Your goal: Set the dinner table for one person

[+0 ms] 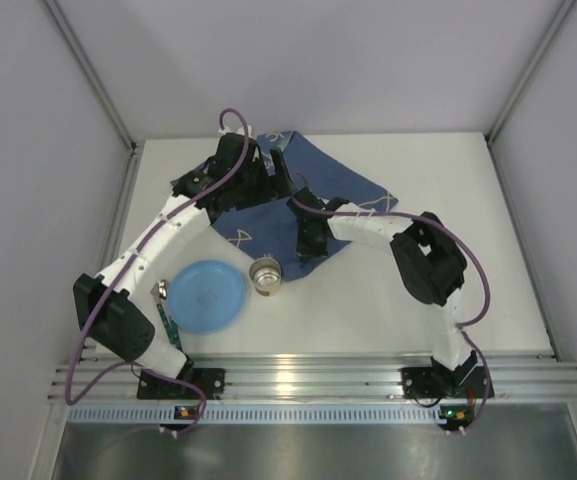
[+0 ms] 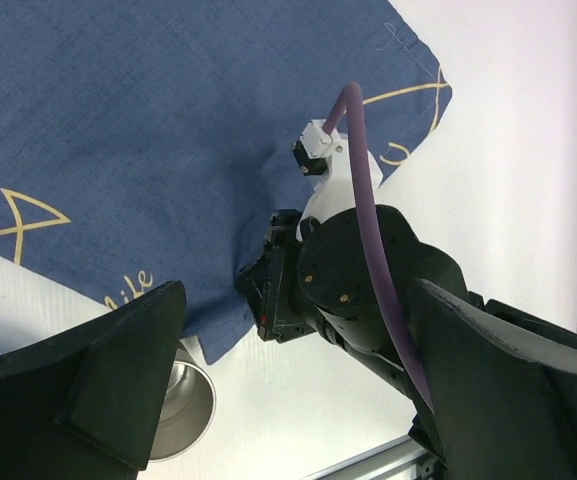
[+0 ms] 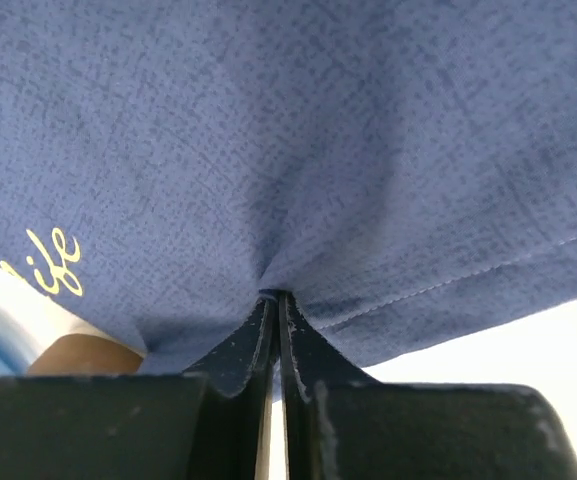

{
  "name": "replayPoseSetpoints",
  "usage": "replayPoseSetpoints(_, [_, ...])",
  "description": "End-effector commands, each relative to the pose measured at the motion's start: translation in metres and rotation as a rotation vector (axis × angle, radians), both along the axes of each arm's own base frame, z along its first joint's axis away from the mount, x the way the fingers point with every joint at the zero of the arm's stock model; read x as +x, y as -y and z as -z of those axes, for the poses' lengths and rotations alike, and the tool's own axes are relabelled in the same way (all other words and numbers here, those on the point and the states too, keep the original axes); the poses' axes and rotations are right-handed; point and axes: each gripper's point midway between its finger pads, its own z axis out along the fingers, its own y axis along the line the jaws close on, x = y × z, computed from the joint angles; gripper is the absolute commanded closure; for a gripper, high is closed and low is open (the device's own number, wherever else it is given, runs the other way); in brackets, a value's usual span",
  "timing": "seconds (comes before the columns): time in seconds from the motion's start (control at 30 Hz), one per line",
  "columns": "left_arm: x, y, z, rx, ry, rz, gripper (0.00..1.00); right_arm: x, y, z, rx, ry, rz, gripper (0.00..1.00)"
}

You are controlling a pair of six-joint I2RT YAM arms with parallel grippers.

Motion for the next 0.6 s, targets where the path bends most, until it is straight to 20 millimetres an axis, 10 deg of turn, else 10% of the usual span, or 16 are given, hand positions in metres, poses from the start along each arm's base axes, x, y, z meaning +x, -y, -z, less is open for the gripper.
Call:
replayPoseSetpoints(0.0, [-0.007,0.011,0.009,0.000,-0.019,0.065,0.02,-0.010,0.029,-0.001,-0.107,0.014,0.001,1.00])
replayPoseSetpoints(0.57, [-0.006,-0.009,0.031,0.126,-0.054,0.028,0.03,-0.015,0.270,-0.035,-0.348,0.028,0.415,0.90])
